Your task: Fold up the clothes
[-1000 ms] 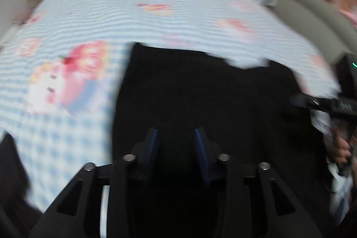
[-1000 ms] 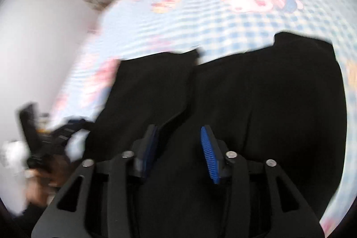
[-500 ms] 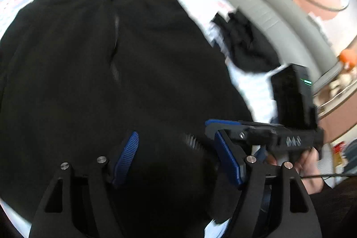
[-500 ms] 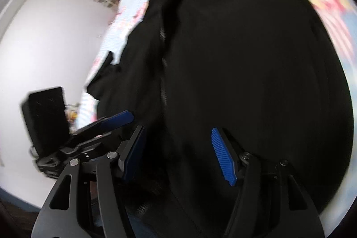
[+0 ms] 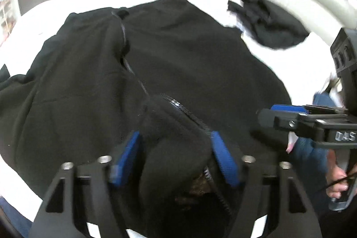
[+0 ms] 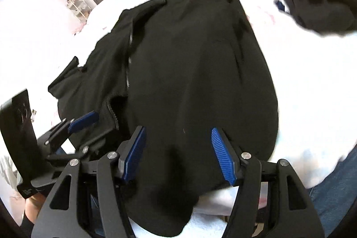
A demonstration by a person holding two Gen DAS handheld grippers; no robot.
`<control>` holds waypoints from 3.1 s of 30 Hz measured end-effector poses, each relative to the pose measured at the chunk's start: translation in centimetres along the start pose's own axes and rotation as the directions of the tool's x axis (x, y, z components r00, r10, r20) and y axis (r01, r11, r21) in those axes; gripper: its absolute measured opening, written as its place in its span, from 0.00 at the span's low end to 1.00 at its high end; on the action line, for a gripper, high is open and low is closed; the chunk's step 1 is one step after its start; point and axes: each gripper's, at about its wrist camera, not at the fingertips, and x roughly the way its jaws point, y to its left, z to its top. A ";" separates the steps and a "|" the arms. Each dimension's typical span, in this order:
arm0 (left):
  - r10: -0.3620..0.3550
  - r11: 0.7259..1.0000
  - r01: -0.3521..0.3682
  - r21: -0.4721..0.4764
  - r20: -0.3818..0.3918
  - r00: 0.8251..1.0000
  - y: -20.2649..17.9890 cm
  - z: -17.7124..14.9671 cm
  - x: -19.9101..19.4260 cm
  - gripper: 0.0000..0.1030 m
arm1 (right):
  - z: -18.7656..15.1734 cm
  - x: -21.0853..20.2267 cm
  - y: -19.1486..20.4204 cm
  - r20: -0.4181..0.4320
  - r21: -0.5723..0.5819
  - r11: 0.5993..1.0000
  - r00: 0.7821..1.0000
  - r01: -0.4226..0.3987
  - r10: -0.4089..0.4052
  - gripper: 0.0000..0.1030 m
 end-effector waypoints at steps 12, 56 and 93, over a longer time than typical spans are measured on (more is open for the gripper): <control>-0.092 0.989 0.112 -0.093 0.194 0.977 2.0 -0.2 -7.5 0.19 | -0.2 1.8 0.6 -0.076 -0.062 0.994 0.993 -0.092 0.088 0.65; -0.338 0.940 0.339 -0.025 0.059 0.939 -7.9 6.9 0.1 0.70 | 2.3 -6.6 -15.0 0.054 0.316 0.943 0.991 0.100 -0.123 0.71; -0.393 0.872 0.412 -0.262 0.124 0.911 0.0 7.0 3.0 0.56 | 5.3 -2.4 -11.4 0.002 0.281 0.958 0.998 0.053 -0.056 0.71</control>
